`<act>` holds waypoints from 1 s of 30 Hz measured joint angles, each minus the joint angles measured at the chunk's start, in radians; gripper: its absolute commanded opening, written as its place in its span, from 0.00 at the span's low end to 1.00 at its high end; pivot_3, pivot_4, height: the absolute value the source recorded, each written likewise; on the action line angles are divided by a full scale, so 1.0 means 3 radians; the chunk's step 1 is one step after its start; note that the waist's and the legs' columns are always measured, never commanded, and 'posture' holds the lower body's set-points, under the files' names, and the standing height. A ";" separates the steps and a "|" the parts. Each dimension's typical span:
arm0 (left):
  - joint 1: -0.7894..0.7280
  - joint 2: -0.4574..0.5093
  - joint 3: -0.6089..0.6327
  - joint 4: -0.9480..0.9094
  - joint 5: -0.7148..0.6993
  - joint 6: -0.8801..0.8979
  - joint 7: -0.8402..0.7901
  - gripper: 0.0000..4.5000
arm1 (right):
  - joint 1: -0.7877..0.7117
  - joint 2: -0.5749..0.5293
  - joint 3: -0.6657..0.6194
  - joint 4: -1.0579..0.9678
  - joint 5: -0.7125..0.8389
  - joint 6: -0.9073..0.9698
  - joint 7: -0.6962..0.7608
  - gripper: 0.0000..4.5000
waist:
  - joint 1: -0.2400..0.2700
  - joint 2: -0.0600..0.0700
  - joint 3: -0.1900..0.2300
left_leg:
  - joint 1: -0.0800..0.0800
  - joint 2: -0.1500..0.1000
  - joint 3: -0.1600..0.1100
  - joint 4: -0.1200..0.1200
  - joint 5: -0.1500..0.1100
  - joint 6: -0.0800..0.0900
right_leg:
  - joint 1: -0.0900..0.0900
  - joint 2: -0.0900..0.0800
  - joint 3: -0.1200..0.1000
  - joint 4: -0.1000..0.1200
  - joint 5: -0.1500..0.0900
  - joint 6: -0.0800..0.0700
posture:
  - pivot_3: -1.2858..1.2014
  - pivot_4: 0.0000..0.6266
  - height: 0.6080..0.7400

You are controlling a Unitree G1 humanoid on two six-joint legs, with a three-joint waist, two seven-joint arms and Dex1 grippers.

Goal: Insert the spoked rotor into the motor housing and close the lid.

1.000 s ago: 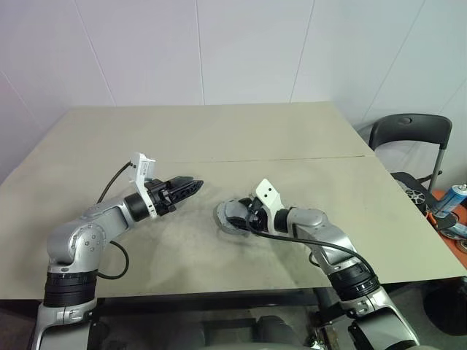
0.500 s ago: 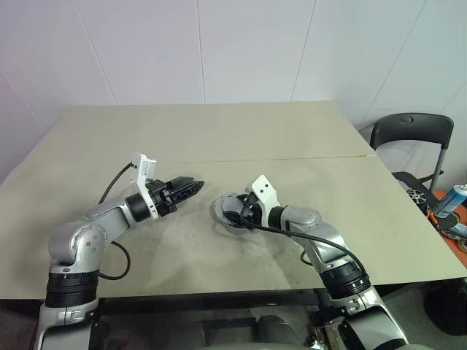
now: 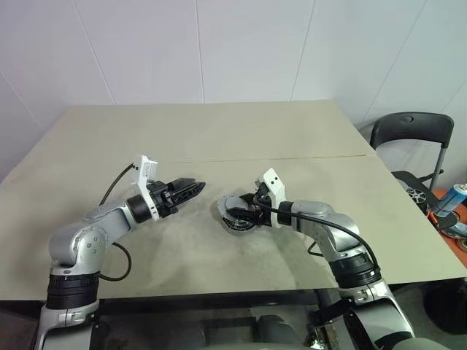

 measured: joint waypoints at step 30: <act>0.0005 -0.0015 0.0000 -0.0057 -0.0003 0.0029 0.0004 0.55 | 0.0093 -0.0275 0.0283 0.0100 -0.0318 -0.0610 0.0254 0.69 | 0.0002 -0.0001 -0.0001 | 0.0004 0.0000 0.0000 0.0004 0.0000 0.0000 | 0.0006 0.0000 0.0000 -0.0001 -0.0002 0.0000 | 0.52 0.00 1.00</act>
